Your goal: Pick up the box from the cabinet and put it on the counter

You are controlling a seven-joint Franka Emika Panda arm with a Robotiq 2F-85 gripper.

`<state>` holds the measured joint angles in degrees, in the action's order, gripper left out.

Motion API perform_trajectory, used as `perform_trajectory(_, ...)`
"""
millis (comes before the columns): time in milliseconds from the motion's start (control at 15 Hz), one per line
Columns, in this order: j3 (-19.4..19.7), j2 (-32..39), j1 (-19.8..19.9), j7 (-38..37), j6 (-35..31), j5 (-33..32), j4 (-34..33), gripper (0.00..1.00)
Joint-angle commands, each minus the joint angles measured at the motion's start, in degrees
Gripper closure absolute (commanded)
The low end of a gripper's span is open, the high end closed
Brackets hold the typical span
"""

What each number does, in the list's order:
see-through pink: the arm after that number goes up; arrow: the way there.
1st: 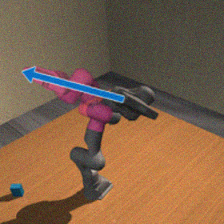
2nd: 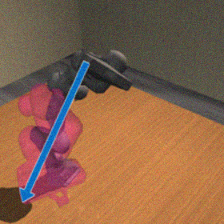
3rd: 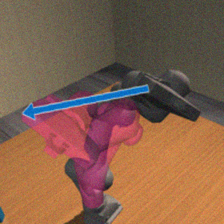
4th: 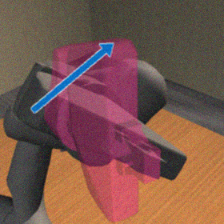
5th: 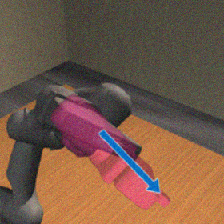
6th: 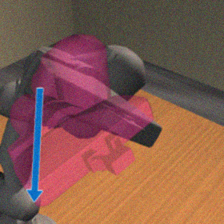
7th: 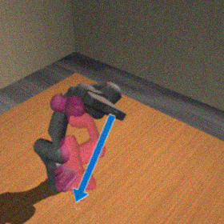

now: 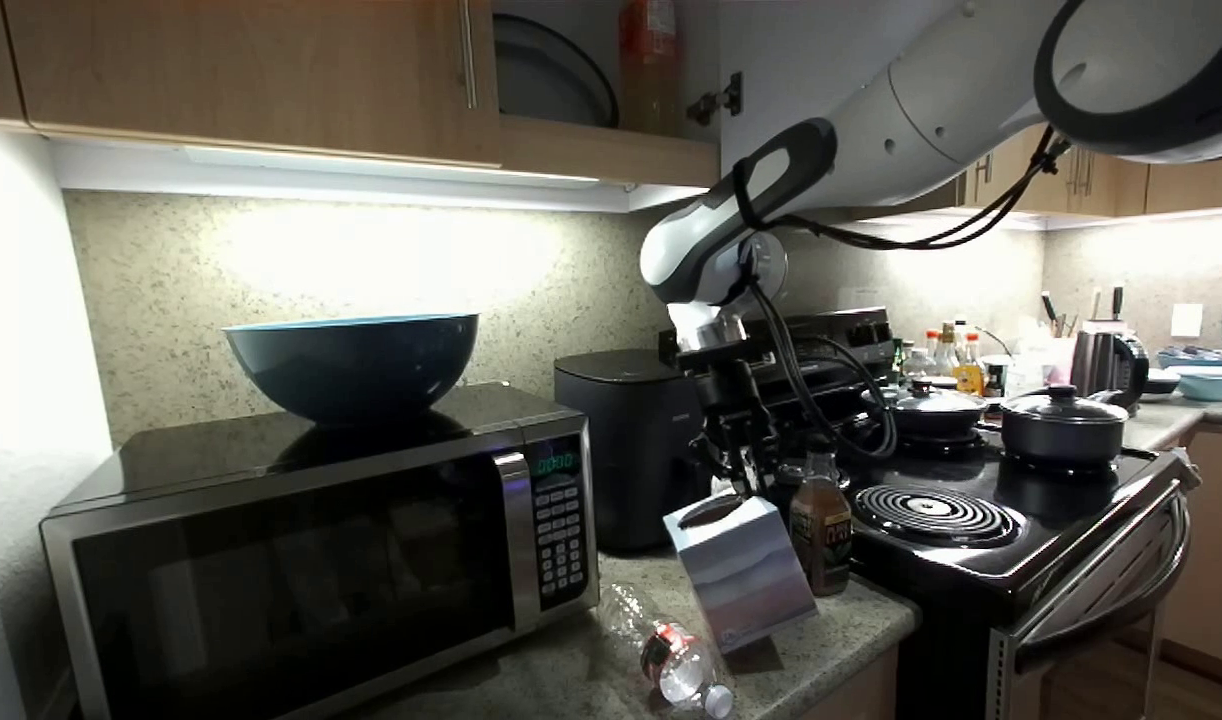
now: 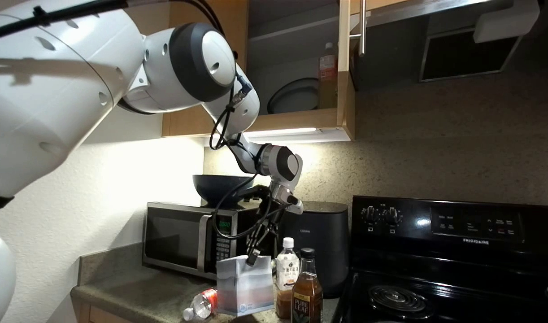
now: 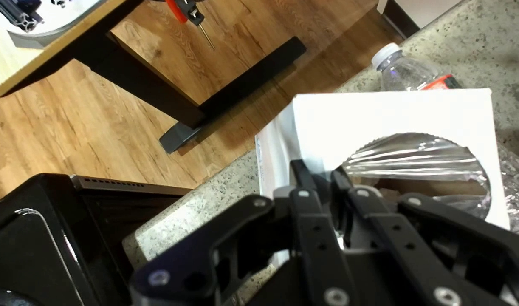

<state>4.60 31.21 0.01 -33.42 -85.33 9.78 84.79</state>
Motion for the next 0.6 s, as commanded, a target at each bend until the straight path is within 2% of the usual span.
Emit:
perform_trajectory(0,0.2,1.7,0.8,2.2,0.3,0.8,-1.8,0.94)
perform_trajectory(67,0.3,2.0,0.9,2.0,0.4,1.0,-2.0,0.62)
perform_trajectory(133,0.3,2.3,1.1,2.0,0.8,1.4,-2.3,0.61)
perform_trajectory(533,0.3,3.2,2.4,1.6,1.3,3.3,-3.8,0.23)
